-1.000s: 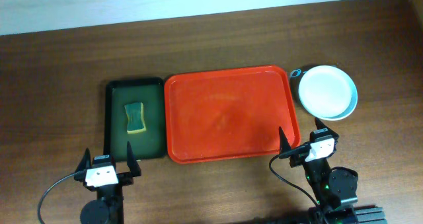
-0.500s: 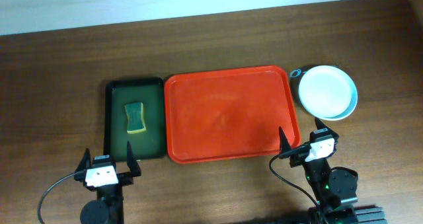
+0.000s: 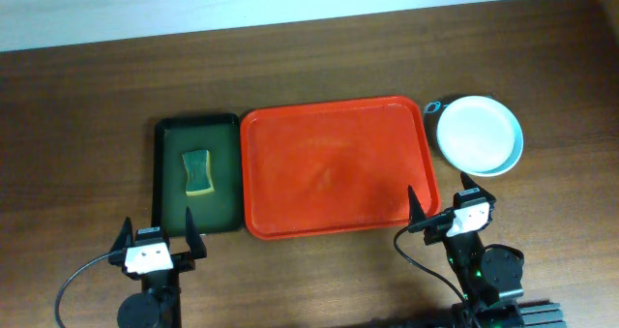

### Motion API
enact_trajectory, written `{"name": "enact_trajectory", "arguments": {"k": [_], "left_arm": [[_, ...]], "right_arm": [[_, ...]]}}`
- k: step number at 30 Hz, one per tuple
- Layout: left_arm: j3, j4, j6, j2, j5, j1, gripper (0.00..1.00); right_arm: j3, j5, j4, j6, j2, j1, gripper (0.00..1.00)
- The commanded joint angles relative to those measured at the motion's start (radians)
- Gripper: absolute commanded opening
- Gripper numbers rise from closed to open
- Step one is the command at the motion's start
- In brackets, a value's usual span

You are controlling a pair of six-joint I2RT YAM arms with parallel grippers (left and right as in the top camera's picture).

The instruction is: Clean dirty plates on tray and stack at the side

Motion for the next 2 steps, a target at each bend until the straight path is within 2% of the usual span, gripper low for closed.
{"name": "enact_trajectory", "arguments": {"k": [1, 2], "left_arm": [[-0.004, -0.005, 0.016, -0.007, 0.019, 0.004, 0.99], [-0.004, -0.005, 0.016, -0.007, 0.019, 0.004, 0.99]], "right_arm": [[-0.005, 0.002, -0.005, 0.007, -0.006, -0.005, 0.98], [-0.005, 0.002, -0.005, 0.007, -0.006, -0.005, 0.98]]}}
